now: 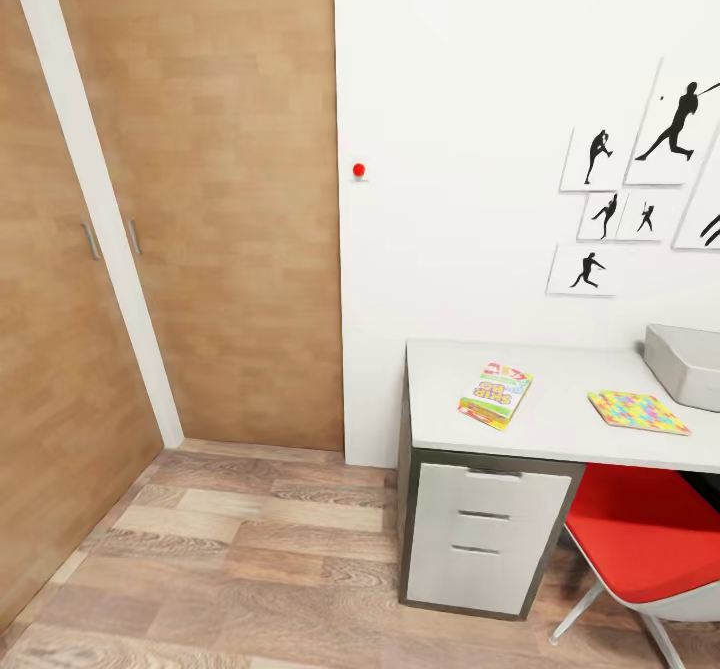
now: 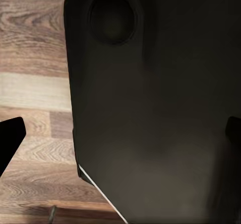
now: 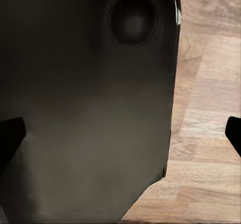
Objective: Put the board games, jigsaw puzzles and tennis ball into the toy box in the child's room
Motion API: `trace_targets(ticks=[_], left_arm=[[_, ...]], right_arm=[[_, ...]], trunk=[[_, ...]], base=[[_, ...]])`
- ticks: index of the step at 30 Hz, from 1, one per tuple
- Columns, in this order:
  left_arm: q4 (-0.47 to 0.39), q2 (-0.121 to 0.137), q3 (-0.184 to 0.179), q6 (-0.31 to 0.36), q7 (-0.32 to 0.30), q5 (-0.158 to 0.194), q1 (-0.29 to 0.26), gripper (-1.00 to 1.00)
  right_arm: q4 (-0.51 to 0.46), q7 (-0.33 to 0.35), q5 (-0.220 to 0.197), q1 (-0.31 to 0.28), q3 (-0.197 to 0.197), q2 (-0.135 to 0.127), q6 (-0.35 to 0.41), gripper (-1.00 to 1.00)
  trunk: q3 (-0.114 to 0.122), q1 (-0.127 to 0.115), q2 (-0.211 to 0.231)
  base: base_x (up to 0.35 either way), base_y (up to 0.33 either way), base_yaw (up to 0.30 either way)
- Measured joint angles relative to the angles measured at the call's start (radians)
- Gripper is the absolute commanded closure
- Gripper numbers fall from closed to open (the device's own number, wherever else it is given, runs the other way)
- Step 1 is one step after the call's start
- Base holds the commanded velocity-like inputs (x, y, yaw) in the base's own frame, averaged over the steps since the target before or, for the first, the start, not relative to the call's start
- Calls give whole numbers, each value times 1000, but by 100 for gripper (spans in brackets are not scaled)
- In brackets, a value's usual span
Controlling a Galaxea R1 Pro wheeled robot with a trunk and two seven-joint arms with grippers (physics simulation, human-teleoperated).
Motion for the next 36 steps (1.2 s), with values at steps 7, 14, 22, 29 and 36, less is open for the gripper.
trace_targets(ticks=[7, 14, 22, 29, 36], left_arm=[[1, -6, -6, -16, 9, 0, 14, -100], [-1, -2, -5, -17, 8, 0, 5, -100], [-1, 0, -5, -17, 8, 0, 4, -100], [-1, 0, -4, -17, 8, 0, 4, -100], [-3, 0, -4, -16, 8, 0, 4, -100]], right_arm=[[4, -7, -8, 3, -5, 39, -2, -100], [2, -3, -7, 3, -7, 52, -3, -100], [2, -3, -7, 3, -8, 53, -5, -100], [2, -3, -7, 3, -8, 52, -6, -100], [2, 1, -7, 3, -7, 50, -8, -100]], trunk=[[0, 0, 0], [0, 0, 0], [19, -23, 42], [41, -50, 91], [63, -77, 140]], base=[[0, 0, -3], [0, 0, 0], [0, 0, 0], [0, 0, -17], [0, 0, -185]])
